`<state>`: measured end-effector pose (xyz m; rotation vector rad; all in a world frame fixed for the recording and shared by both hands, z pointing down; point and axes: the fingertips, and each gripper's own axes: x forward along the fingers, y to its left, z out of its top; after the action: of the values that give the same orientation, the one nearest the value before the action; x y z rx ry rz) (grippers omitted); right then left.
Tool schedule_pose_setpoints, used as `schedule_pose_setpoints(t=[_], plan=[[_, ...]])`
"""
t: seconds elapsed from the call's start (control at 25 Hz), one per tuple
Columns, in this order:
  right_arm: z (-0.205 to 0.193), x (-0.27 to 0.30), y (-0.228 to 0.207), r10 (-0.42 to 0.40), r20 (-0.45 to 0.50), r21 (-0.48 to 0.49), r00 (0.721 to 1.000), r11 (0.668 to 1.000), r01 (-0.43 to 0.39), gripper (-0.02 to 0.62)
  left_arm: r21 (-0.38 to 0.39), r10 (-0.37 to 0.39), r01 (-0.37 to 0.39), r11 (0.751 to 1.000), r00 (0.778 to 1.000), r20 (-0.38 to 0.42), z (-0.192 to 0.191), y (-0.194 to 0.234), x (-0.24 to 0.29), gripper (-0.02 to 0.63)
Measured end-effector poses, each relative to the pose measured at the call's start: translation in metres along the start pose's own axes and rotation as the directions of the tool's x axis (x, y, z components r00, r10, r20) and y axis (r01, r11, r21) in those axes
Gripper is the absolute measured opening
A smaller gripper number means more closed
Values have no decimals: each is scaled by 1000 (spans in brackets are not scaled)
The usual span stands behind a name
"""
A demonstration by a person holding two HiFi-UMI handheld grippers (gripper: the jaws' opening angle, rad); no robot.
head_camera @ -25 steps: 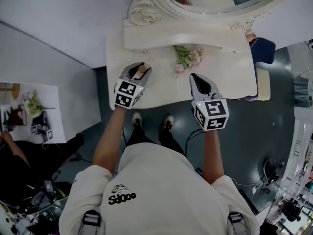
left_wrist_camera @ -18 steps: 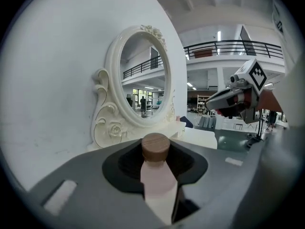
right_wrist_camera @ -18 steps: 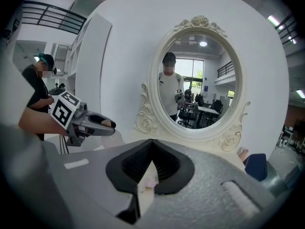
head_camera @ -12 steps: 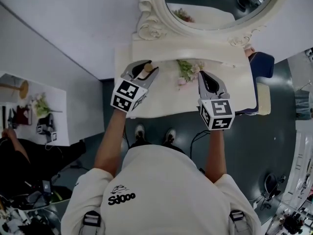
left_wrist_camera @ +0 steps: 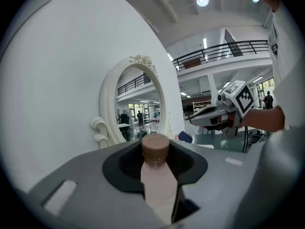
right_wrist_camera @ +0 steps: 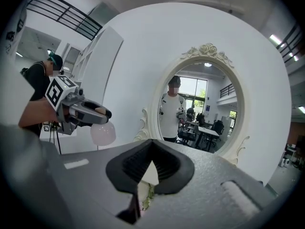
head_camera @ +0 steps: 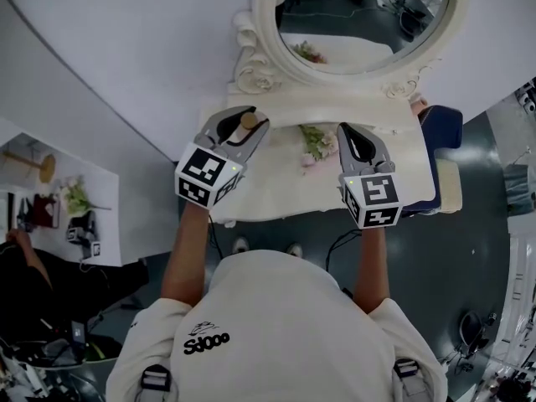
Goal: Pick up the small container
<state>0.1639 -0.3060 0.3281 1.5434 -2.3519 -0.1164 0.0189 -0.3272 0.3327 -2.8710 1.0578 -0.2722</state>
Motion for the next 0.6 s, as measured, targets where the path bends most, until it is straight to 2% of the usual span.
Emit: schedule_pose_setpoints(t=[0.24, 0.6], plan=[[14, 0, -7, -9, 32, -29, 999, 1000, 10, 2, 43, -19, 17, 999, 999, 45, 24, -3, -4, 146], [23, 2, -7, 5, 46, -33, 999, 999, -4, 2, 54, 0, -5, 999, 996, 90, 43, -2, -10, 146]])
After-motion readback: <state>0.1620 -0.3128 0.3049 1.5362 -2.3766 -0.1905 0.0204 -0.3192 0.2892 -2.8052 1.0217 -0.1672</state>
